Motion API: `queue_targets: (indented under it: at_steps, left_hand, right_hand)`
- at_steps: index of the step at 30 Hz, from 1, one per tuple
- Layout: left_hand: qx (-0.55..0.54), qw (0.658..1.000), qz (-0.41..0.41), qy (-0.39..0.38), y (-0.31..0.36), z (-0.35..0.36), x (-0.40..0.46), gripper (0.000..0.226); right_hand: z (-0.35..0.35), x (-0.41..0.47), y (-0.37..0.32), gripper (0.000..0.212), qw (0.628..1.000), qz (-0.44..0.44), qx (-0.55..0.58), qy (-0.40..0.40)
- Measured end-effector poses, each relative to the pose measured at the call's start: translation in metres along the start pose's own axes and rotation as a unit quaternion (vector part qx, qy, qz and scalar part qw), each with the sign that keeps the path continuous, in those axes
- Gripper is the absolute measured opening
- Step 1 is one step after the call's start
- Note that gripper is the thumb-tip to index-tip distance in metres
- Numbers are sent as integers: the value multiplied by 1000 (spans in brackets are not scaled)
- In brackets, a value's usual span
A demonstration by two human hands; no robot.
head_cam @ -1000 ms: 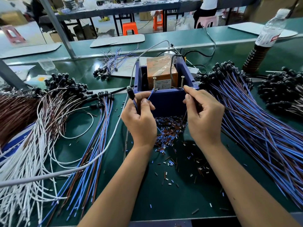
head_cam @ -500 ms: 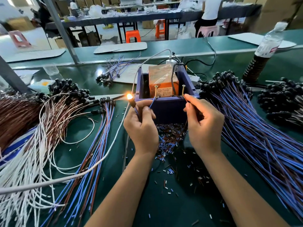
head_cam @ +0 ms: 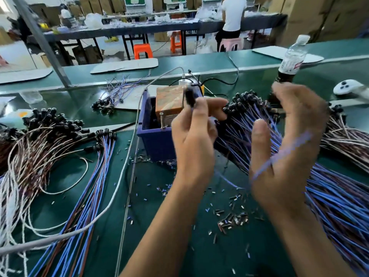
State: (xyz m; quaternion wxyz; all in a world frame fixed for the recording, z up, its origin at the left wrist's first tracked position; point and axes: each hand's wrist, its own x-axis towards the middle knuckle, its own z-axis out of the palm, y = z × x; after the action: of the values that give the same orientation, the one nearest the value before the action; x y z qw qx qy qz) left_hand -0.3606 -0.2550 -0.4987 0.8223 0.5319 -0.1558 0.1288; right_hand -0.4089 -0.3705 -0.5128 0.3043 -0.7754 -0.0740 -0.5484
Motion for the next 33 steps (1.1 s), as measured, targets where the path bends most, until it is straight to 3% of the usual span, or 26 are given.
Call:
queue_targets:
  at_steps: [2, 6, 8, 11, 13, 16, 18, 20, 22, 25, 27, 31, 33]
  left_hand:
    - [-44, 998, -38, -9, 4, 29, 12, 45]
    - [-183, 967, -171, -42, 12, 73, 38, 49]
    - [-256, 936, -232, -63, 13, 85, 47, 51]
    - [-325, 901, -278, -74, 10, 101, 58, 54]
    - [-287, 917, -270, -57, 8, 107, 69, 54]
    - [-127, 959, -253, -17, 2, 112, 83, 49]
    - [-51, 958, -281, -3, -6, 112, 85, 48]
    - [43, 952, -304, -6, -19, 112, 85, 44]
    - [115, 940, -321, -16, -34, 111, 84, 39]
    - [81, 926, -369, -12, -48, 109, 83, 24]
    - [39, 923, -382, -10, -50, 105, 80, 21]
    - [10, 938, -347, -7, -41, 93, 62, 21]
    - [2, 932, -351, -91, -30, 74, 47, 25]
  right_hand:
    - [-14, 12, 0, 38, 993, 25, 64, -98]
    - [-30, 26, 17, 35, 928, 245, 116, -257]
    - [-43, 30, 29, 20, 907, 263, 133, -299]
    - [-70, 36, 46, 19, 912, 247, 111, -306]
    - [-88, 43, 56, 23, 938, 212, 40, -271]
    - [-114, 55, 72, 23, 963, 171, -76, -194]
    - [-125, 56, 79, 24, 961, 164, -134, -178]
    - [-127, 50, 88, 21, 946, 174, -172, -214]
    - [-122, 37, 97, 19, 903, 198, -234, -302]
    - [-111, 12, 109, 21, 833, 238, -291, -406]
    - [-105, 0, 112, 23, 832, 238, -314, -390]
    - [-93, 0, 105, 45, 814, 247, -337, -403]
    - [-97, 8, 95, 55, 805, 269, -325, -418]
